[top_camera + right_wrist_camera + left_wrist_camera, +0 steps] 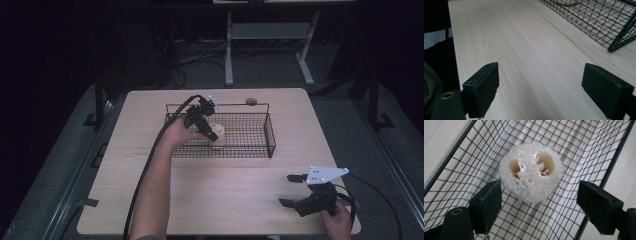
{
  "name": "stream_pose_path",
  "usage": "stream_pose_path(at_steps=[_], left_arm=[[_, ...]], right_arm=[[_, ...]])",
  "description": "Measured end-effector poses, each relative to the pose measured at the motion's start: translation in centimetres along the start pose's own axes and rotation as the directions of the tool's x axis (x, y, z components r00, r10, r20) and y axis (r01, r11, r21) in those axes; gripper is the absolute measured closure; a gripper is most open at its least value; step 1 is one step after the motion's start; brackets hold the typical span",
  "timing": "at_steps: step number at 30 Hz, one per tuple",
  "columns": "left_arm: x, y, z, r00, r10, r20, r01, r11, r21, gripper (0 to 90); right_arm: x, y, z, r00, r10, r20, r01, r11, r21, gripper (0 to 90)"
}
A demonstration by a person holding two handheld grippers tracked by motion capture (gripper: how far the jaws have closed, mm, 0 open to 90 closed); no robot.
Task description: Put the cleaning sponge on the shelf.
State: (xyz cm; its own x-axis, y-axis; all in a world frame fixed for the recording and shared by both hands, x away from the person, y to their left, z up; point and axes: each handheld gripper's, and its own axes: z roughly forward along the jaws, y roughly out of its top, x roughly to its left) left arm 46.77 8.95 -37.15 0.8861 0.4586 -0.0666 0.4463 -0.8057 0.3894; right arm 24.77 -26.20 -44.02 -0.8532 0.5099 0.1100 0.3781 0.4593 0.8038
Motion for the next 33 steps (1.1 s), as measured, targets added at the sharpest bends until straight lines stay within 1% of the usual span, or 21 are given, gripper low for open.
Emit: stream_pose_path(at_steps=[4, 7, 12, 13, 15, 18, 20, 21, 24, 25, 26, 28, 33], left_arm=[[-0.1, -0.4, -0.5, 0.9999, -0.01, -0.002, 0.01, 0.9999, -0.012, 19.7], [-0.2, -0.7, -0.9, 1.0, -0.003, 0.001, 0.003, 1.0, -0.007, 19.7], [-0.4, -1.0, -1.6, 1.0, 0.006, -0.007, -0.006, 0.9998, -0.02, 19.6], [-0.4, -1.1, -1.7, 0.9999, 0.01, -0.008, -0.01, 0.9998, -0.018, 19.7], [-0.5, -1.1, -1.8, 1.0, 0.0, -0.006, 0.0, 0.9997, -0.024, 19.7], [-0.8, -1.1, -1.9, 1.0, 0.005, -0.007, -0.005, 0.9998, -0.022, 19.7], [-0.9, -1.1, -2.0, 1.0, 0.002, -0.005, -0.002, 0.9996, -0.029, 19.7], [-0.9, -1.1, -2.1, 1.0, 0.008, 0.0, -0.008, 0.9998, -0.02, 19.7], [-1.1, -1.2, -2.2, 0.9998, 0.021, -0.002, -0.021, 0.9996, -0.019, 19.7], [-1.3, -1.2, -2.3, 0.9996, 0.026, -0.009, -0.026, 0.9995, -0.018, 19.8], [-1.4, -1.3, -2.5, 0.9994, 0.032, -0.016, -0.032, 0.9992, -0.026, 19.8], [-1.5, -1.5, -2.7, 0.9996, 0.026, -0.007, -0.026, 0.9988, -0.041, 19.8], [-1.9, -2.1, -3.4, 0.9996, 0.025, -0.011, -0.026, 0.9982, -0.054, 19.8]], right_arm=[[0.0, 0.0, 0.0, 1.0, 0.005, -0.001, -0.005, 1.0, 0.002, 13.8], [0.0, 0.0, 0.0, 1.0, 0.008, -0.003, -0.008, 1.0, -0.002, 13.8], [0.0, 0.0, 0.0, 1.0, 0.001, 0.002, -0.001, 1.0, -0.005, 13.7], [0.0, 0.0, 0.0, 1.0, 0.009, -0.001, -0.009, 1.0, -0.006, 13.8], [0.1, 0.0, 0.0, 1.0, 0.008, 0.002, -0.008, 1.0, -0.006, 13.8], [0.0, 0.0, 0.0, 1.0, 0.006, 0.001, -0.006, 1.0, -0.001, 13.7], [0.0, 0.0, 0.0, 1.0, 0.003, 0.002, -0.003, 1.0, -0.002, 13.8], [0.0, -0.1, 0.0, 1.0, 0.005, 0.001, -0.005, 1.0, -0.001, 13.8], [0.0, -0.1, -0.2, 0.9999, 0.009, 0.006, -0.009, 1.0, -0.003, 13.8], [-0.1, -0.2, -0.2, 1.0, 0.008, 0.004, -0.008, 1.0, -0.004, 13.8], [-0.1, -0.2, -0.2, 1.0, 0.008, 0.003, -0.008, 1.0, -0.006, 13.8], [-0.1, -0.2, -0.2, 1.0, 0.005, 0.008, -0.005, 1.0, -0.002, 13.7], [0.0, -0.2, -0.2, 1.0, 0.003, 0.005, -0.003, 1.0, 0.002, 13.8]])
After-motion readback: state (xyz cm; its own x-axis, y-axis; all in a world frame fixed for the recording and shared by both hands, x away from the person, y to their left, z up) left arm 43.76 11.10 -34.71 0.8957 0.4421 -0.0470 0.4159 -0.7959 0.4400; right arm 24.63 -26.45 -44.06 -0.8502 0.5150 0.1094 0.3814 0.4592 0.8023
